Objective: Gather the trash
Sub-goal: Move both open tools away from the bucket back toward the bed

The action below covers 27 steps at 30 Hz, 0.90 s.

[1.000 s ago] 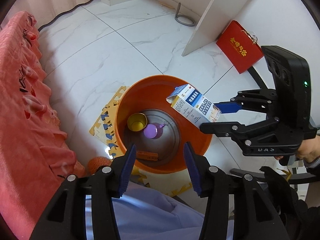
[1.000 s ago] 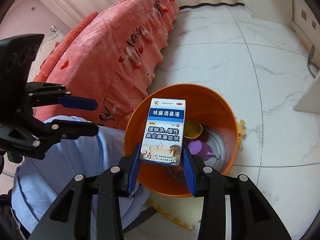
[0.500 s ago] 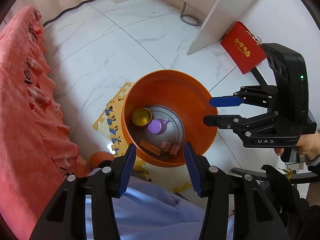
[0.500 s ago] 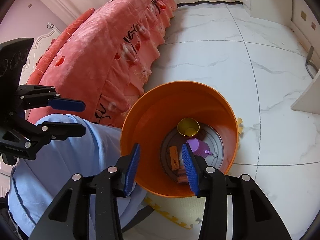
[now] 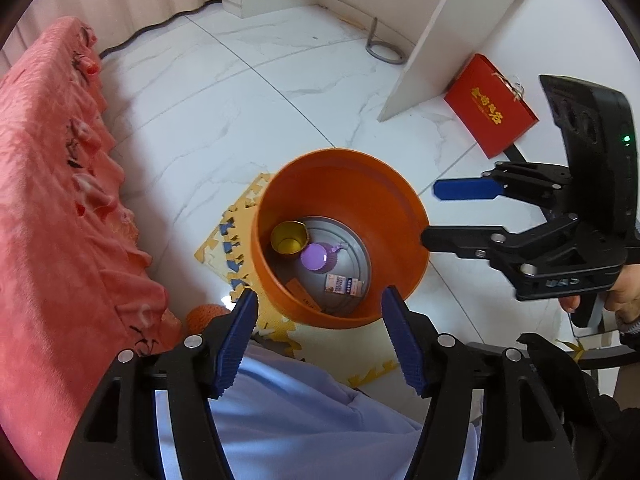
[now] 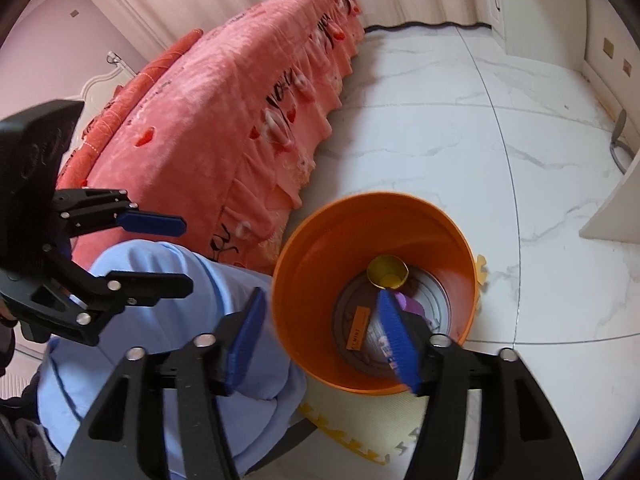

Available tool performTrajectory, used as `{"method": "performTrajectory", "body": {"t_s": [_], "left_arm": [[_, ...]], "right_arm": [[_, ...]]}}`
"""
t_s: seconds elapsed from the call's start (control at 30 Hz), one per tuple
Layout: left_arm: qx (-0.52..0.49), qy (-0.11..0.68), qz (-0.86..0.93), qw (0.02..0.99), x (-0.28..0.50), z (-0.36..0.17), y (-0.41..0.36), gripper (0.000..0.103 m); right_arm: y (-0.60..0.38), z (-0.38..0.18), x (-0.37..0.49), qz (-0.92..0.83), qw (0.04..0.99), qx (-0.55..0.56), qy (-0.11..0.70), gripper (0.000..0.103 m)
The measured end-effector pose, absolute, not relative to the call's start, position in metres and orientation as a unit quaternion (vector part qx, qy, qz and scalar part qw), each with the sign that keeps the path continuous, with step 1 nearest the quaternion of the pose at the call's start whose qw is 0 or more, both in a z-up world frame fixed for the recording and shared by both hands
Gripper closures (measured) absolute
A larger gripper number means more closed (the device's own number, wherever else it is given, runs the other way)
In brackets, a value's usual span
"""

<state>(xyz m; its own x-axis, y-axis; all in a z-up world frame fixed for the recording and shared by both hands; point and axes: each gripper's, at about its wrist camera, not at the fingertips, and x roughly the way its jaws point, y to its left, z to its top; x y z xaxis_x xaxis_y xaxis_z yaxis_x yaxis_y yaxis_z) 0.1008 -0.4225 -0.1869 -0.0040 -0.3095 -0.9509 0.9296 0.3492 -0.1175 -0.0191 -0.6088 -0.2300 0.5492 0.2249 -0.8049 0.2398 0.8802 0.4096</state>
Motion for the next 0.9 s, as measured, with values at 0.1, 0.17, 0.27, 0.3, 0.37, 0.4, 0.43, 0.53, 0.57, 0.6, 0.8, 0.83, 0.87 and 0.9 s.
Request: {"method": "performTrajectory", "body": {"t_s": [0.1, 0.17, 0.27, 0.3, 0.37, 0.4, 0.43, 0.53, 0.57, 0.6, 0.8, 0.83, 0.87, 0.9], "left_arm": [[0.294, 0.507, -0.476, 0.655, 0.100, -0.175, -0.411, 0.028], [0.291, 0.497, -0.472, 0.667, 0.099, -0.166, -0.402, 0.027], [0.286, 0.490, -0.462, 0.681, 0.096, -0.155, -0.387, 0.023], [0.284, 0.488, -0.458, 0.686, 0.097, -0.151, -0.382, 0.021], [0.279, 0.482, -0.451, 0.697, 0.095, -0.143, -0.369, 0.019], [0.275, 0.480, -0.449, 0.701, 0.094, -0.140, -0.363, 0.019], [0.272, 0.479, -0.445, 0.706, 0.093, -0.137, -0.355, 0.018], [0.256, 0.474, -0.429, 0.725, 0.091, -0.126, -0.333, 0.015], [0.251, 0.473, -0.426, 0.729, 0.090, -0.124, -0.327, 0.015], [0.245, 0.471, -0.422, 0.735, 0.089, -0.122, -0.321, 0.014], [0.207, 0.467, -0.391, 0.766, 0.082, -0.107, -0.273, 0.014], [0.205, 0.466, -0.383, 0.771, 0.081, -0.105, -0.263, 0.014], [0.201, 0.465, -0.376, 0.776, 0.081, -0.102, -0.254, 0.014], [0.196, 0.465, -0.370, 0.780, 0.081, -0.100, -0.247, 0.014]], "right_arm": [[-0.601, -0.215, -0.019, 0.002, 0.851, 0.240, 0.467, 0.033], [-0.595, -0.205, -0.019, 0.007, 0.857, 0.232, 0.461, 0.032], [-0.582, -0.190, -0.016, 0.020, 0.863, 0.219, 0.455, 0.027], [-0.577, -0.185, -0.015, 0.024, 0.865, 0.214, 0.452, 0.027], [-0.567, -0.175, -0.013, 0.035, 0.869, 0.207, 0.448, 0.025], [-0.561, -0.169, -0.012, 0.040, 0.871, 0.202, 0.445, 0.023], [-0.556, -0.165, -0.011, 0.042, 0.873, 0.199, 0.443, 0.019], [-0.541, -0.151, -0.007, 0.053, 0.879, 0.192, 0.434, 0.014], [-0.536, -0.147, -0.006, 0.056, 0.880, 0.190, 0.432, 0.013], [-0.529, -0.142, -0.005, 0.061, 0.882, 0.187, 0.429, 0.013], [-0.492, -0.123, 0.010, 0.097, 0.885, 0.172, 0.421, 0.012], [-0.483, -0.119, 0.015, 0.107, 0.885, 0.166, 0.421, 0.012], [-0.476, -0.117, 0.018, 0.112, 0.885, 0.162, 0.422, 0.012], [-0.467, -0.114, 0.023, 0.121, 0.885, 0.156, 0.422, 0.011]]}}
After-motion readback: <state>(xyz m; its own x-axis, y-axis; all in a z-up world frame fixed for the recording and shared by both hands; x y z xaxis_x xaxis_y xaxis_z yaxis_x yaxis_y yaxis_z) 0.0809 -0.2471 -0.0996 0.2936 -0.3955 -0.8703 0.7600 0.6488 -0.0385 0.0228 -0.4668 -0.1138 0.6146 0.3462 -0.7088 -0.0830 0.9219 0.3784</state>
